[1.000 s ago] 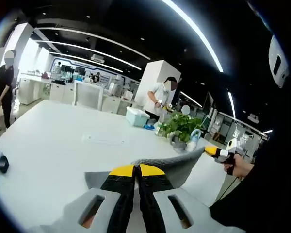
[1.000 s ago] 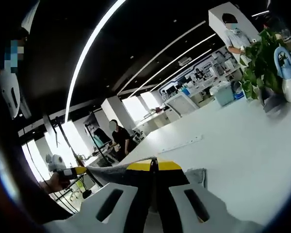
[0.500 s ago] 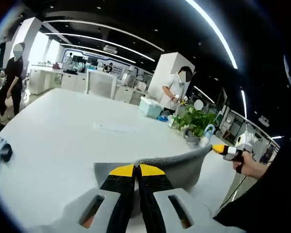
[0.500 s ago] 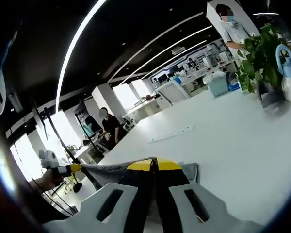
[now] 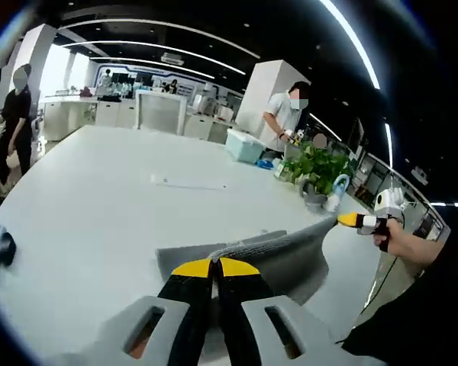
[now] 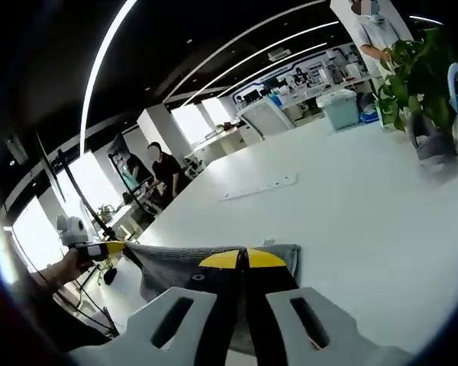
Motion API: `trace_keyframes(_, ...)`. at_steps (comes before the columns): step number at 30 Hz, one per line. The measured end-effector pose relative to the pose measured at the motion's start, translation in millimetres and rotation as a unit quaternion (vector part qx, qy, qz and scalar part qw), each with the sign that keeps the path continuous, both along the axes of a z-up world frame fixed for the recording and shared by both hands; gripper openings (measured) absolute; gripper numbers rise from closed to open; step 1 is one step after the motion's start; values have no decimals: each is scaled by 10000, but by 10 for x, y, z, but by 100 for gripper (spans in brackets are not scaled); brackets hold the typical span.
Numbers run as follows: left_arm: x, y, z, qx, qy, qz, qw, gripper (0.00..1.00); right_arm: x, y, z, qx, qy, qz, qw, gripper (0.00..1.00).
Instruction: Fold the towel on the table until its edges align and the towel forms a compact rectangular stack.
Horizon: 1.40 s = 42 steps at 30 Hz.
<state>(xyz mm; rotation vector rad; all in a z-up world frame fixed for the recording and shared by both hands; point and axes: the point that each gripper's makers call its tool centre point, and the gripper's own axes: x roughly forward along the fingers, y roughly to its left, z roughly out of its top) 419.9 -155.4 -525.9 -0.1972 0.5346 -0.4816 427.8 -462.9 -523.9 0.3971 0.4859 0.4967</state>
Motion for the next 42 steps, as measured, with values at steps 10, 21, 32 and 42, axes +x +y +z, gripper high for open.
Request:
trace_keyframes(10,171,-8,-192,59,235,0,9997,2,237,23,-226,-59,268,12,9996,0)
trace_keyframes(21,366,42,-500,121,671,55,9977,2,425,68,-529,-325,601,196,9975,0)
trace_keyframes(32,565,34,-647,169,778,-4,9968,2,619,11,-685,-302,812,70,9962,0)
trace_keyframes(42,684,32,-794,299,822,96,9961,2,748,-2,-890,-273,1072,-149,9938,0)
